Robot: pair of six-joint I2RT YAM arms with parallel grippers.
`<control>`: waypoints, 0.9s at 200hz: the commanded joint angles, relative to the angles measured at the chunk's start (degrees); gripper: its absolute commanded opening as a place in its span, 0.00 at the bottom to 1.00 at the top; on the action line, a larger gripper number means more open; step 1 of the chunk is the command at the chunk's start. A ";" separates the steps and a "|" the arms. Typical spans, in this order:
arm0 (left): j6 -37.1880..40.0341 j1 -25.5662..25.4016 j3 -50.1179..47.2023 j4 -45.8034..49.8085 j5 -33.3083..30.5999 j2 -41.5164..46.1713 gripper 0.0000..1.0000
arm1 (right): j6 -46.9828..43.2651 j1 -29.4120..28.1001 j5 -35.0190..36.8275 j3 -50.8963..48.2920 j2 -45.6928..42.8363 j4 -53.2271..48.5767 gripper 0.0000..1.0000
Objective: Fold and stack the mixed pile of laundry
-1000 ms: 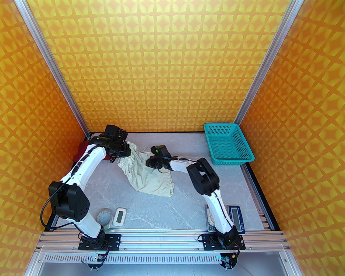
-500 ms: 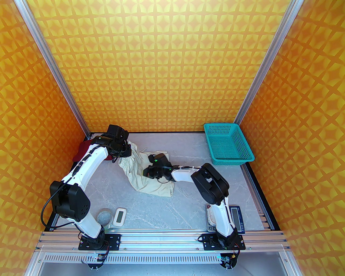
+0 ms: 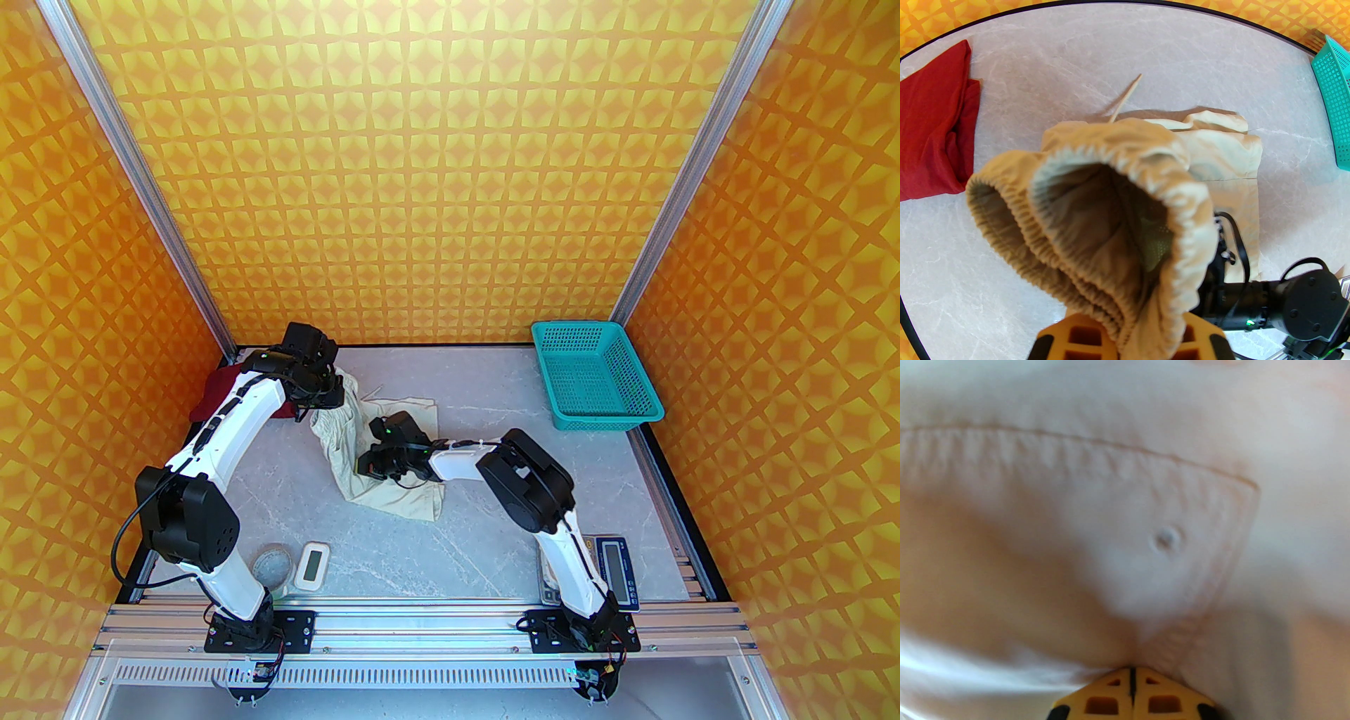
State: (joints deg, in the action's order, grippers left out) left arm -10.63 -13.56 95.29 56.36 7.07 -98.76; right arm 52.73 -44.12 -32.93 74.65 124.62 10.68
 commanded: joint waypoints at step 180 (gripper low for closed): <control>1.67 -4.86 3.81 2.45 -8.34 -1.34 0.00 | -1.25 -2.63 6.23 -8.75 -12.86 -5.56 0.00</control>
State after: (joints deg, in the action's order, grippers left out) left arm -10.13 -16.53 97.19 57.14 2.83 -99.31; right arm 54.76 -49.06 -29.63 70.50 121.60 7.25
